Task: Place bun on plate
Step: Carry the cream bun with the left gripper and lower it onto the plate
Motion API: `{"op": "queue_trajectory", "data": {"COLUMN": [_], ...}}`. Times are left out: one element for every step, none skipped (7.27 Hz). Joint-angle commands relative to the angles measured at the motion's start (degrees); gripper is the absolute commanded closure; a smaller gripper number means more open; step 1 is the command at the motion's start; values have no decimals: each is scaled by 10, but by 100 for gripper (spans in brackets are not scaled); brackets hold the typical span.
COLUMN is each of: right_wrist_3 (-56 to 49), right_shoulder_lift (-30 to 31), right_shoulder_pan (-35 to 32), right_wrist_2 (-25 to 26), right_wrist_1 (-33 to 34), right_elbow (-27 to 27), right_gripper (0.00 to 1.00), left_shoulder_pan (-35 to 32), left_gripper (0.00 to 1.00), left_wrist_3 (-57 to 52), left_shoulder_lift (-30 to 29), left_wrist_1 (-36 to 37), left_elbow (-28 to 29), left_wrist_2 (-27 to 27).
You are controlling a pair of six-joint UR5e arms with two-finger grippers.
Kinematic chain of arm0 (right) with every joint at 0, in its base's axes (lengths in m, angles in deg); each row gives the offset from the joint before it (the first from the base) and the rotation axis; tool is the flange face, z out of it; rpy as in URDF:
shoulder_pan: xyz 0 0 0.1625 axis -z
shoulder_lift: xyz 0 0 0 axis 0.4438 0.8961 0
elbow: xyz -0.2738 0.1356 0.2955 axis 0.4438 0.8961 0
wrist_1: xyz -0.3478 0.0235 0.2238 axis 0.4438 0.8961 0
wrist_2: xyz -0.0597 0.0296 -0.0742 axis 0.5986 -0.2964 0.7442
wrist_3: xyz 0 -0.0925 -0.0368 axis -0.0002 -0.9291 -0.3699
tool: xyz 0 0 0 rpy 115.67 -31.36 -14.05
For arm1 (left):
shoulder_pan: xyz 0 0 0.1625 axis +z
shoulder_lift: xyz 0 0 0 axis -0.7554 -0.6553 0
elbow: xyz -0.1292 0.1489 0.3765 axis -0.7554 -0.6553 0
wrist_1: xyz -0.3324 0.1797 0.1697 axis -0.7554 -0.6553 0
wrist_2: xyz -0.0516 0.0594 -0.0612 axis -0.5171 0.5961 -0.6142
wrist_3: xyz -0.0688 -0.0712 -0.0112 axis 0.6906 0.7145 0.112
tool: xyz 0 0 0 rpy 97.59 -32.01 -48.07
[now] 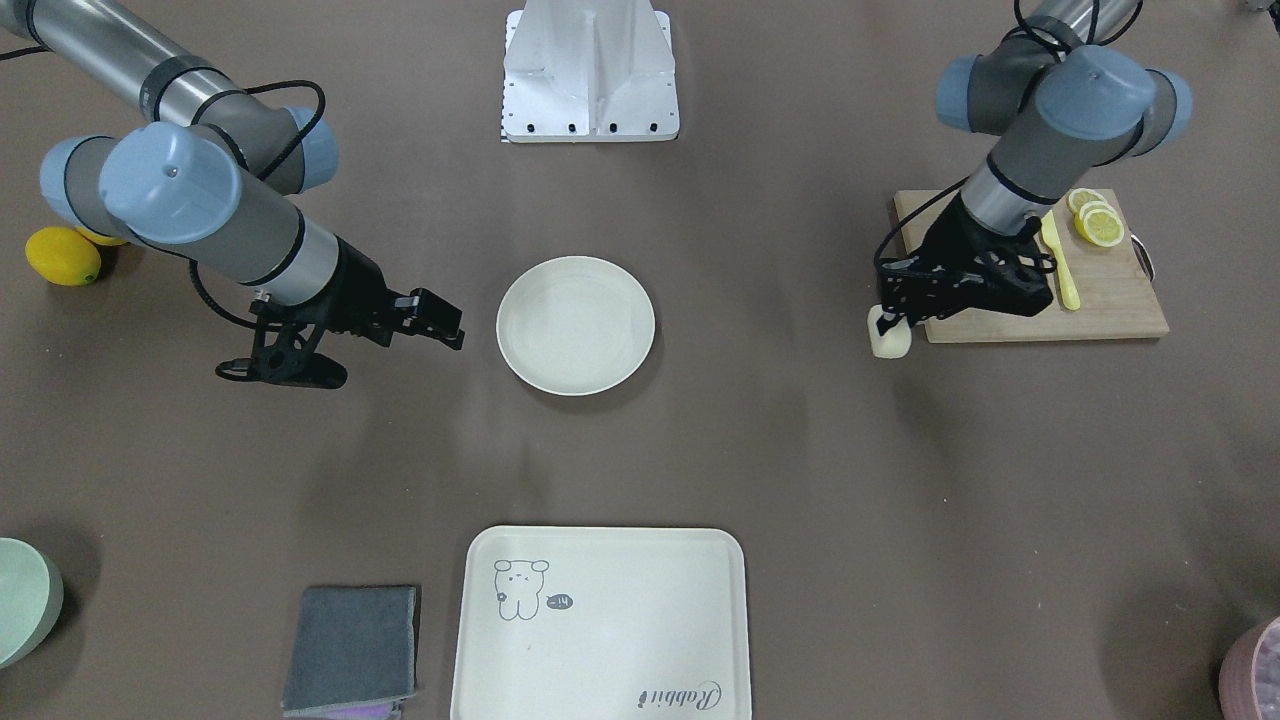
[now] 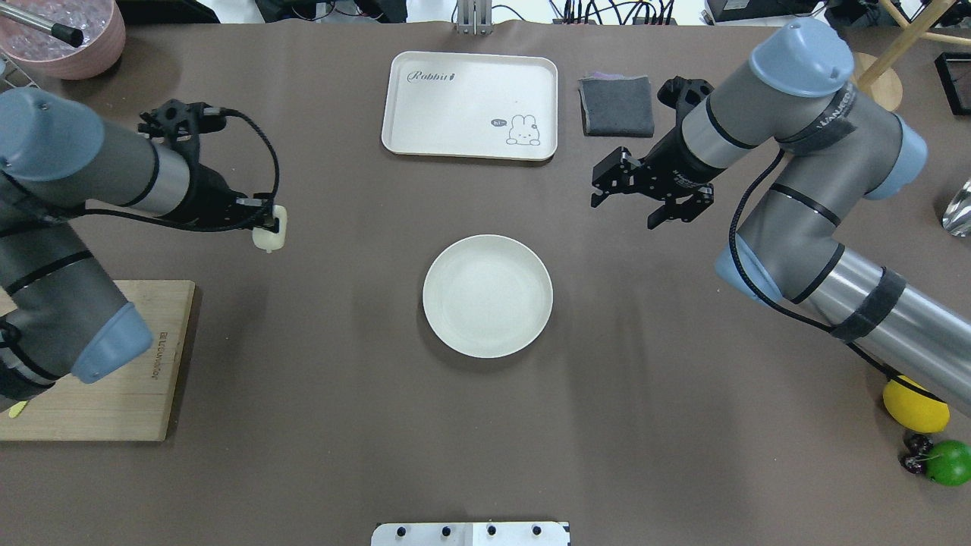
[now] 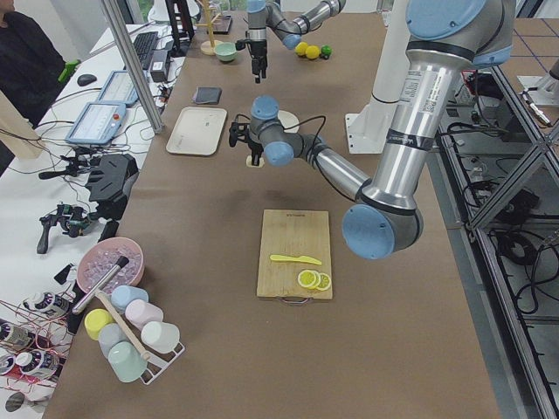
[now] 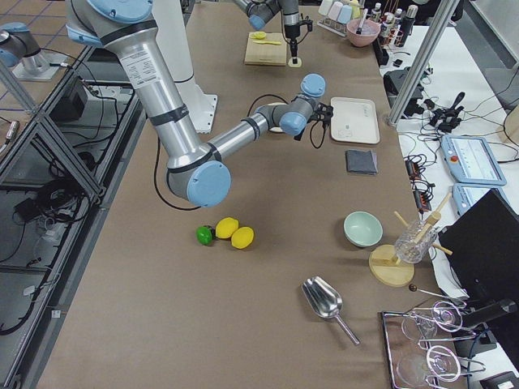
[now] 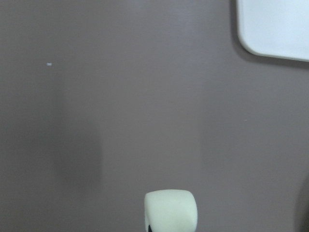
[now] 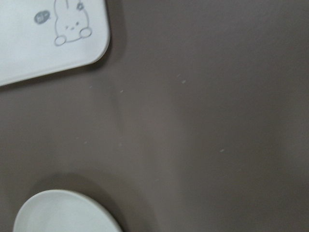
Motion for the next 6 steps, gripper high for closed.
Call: {"op": "queue_trajectory", "data": {"right_wrist_3": [-142, -208, -262, -307, -325, -336], "right_shoulder_lift": [53, 70, 84, 105, 117, 128], "right_shoulder_pan": [-61, -84, -102, -116, -126, -134], "right_wrist_2": [-7, -7, -8, -9, -8, -8], "right_wrist_1": [13, 35, 65, 75, 76, 76], "right_elbow": [15, 19, 19, 19, 19, 19], "right_gripper": [0, 0, 0, 0, 0, 0], "left_shoulder_pan": [87, 122, 150, 170, 182, 192], "left_gripper": [74, 74, 73, 73, 72, 72], "left_wrist_3": [73, 100, 120, 124, 136, 137], "left_shoulder_lift": [-113, -162, -202, -225, -241, -251], "left_wrist_1": [71, 73, 72, 72, 68, 69], "left_elbow": [26, 69, 113, 147, 174, 187], "left_wrist_2": [87, 120, 152, 173, 193, 201]}}
